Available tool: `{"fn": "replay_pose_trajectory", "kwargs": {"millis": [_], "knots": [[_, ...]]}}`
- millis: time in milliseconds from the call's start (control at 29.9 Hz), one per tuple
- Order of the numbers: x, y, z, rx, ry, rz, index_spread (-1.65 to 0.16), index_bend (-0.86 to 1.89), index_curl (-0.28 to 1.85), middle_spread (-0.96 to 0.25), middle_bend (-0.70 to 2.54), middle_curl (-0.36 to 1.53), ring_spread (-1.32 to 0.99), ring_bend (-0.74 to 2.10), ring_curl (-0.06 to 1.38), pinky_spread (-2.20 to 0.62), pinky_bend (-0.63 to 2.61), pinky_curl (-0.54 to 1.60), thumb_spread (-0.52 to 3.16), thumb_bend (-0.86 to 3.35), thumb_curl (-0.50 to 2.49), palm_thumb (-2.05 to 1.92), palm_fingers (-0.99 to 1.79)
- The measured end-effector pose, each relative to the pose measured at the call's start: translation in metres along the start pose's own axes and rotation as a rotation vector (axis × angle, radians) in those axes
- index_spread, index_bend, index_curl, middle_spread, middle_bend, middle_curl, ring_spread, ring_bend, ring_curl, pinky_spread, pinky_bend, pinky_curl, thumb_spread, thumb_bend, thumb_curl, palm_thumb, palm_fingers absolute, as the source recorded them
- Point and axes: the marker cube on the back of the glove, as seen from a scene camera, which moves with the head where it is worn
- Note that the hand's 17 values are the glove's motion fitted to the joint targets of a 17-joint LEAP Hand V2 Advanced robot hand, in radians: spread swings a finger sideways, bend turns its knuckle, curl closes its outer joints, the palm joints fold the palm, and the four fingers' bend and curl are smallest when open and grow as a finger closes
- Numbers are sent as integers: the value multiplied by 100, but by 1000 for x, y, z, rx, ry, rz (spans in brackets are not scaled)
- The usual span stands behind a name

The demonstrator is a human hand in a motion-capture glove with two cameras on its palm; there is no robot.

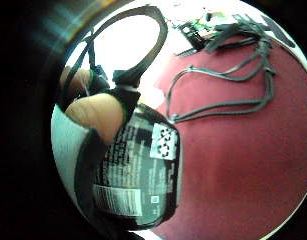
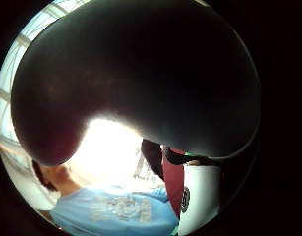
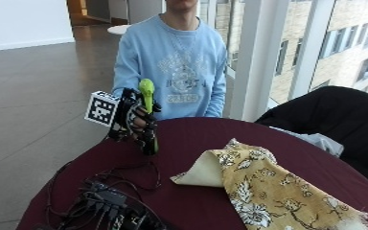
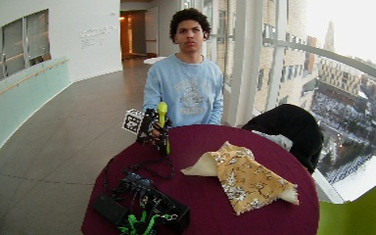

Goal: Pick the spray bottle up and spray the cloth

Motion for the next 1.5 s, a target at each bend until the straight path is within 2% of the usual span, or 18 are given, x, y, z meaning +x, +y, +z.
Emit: {"fn": "replay_pose_trajectory", "kwargs": {"millis": [301,735,1036,1504], "knots": [[-35,-23,24,-396,-4,64,-23,17,42,-10,33,46,-3,40,38,27,15,24,93,-2,50,92,107],[-62,-77,66,-724,113,236,-22,17,44,-10,32,46,-2,40,38,27,15,24,90,-2,54,91,107],[-52,-83,92,-832,118,382,-21,16,44,-9,32,47,-2,39,38,27,15,23,91,-2,55,91,106],[-56,-81,107,-877,191,395,-21,16,44,-9,31,48,-1,40,39,27,15,23,91,-2,57,91,105]]}}
